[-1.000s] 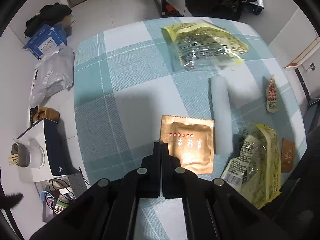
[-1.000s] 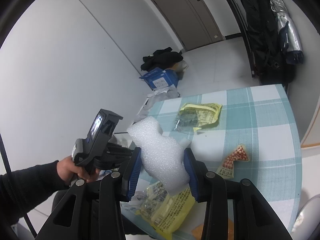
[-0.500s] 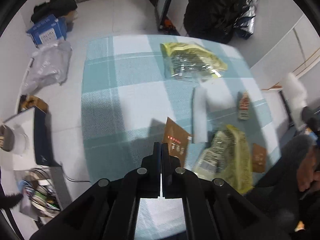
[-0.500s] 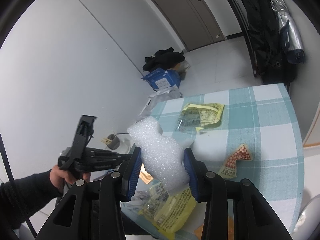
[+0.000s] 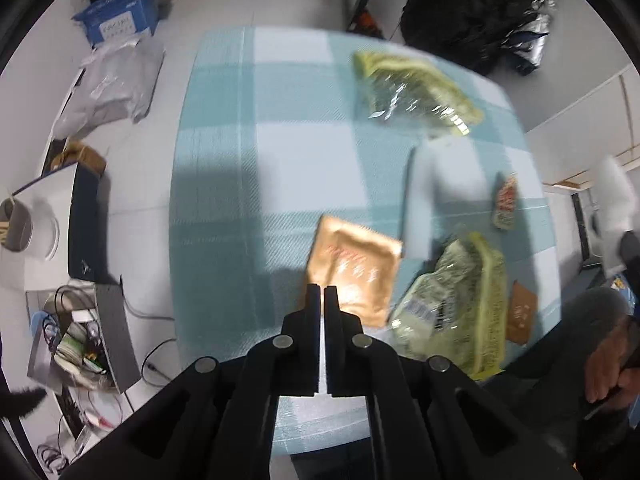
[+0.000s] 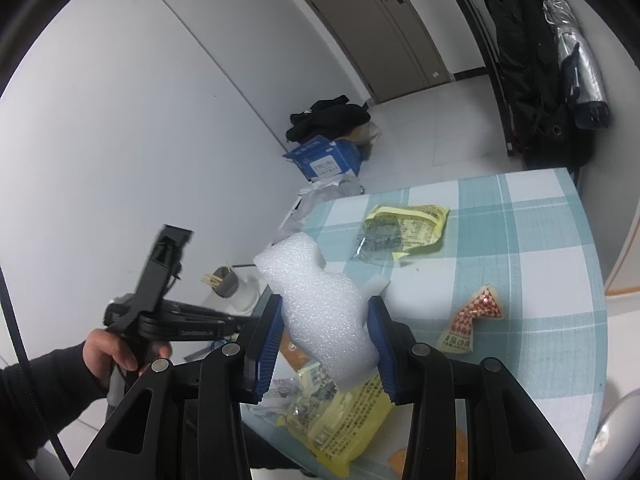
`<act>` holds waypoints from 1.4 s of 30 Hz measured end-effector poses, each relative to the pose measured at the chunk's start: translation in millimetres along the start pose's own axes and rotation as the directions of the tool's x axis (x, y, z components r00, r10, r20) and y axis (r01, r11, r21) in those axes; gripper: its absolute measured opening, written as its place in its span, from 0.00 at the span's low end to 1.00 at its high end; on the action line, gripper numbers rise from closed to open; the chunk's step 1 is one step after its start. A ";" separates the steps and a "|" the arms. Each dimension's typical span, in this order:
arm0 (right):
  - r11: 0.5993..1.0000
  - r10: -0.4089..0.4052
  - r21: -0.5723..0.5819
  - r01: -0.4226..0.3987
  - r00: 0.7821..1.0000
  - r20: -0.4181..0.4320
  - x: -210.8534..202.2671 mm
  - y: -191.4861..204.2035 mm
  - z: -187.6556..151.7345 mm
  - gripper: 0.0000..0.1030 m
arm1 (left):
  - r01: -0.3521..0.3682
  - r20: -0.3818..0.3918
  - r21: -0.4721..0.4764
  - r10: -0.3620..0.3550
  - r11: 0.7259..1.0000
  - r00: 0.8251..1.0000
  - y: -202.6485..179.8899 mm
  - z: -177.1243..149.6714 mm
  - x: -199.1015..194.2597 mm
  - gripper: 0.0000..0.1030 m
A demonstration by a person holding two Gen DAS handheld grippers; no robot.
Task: Collect trash
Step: 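Carry the held packet and foam block away from the table toward the toilet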
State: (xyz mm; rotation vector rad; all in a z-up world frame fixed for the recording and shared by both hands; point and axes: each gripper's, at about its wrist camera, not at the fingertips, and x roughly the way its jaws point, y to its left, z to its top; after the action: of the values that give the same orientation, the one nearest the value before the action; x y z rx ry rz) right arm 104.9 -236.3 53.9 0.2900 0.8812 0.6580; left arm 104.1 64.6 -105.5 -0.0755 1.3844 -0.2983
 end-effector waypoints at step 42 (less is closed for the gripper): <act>0.999 0.024 0.026 -0.025 0.999 0.031 -11.5 -4.2 2.3 0.40 | 0.128 0.154 -0.019 -0.124 0.992 0.980 -30.1 -4.0 -33.8 0.00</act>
State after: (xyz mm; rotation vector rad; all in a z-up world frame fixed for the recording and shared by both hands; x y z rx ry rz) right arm 103.2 -246.8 60.3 0.3344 0.8582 0.6634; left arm 90.1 44.7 -67.1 -0.2070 1.2345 -0.3706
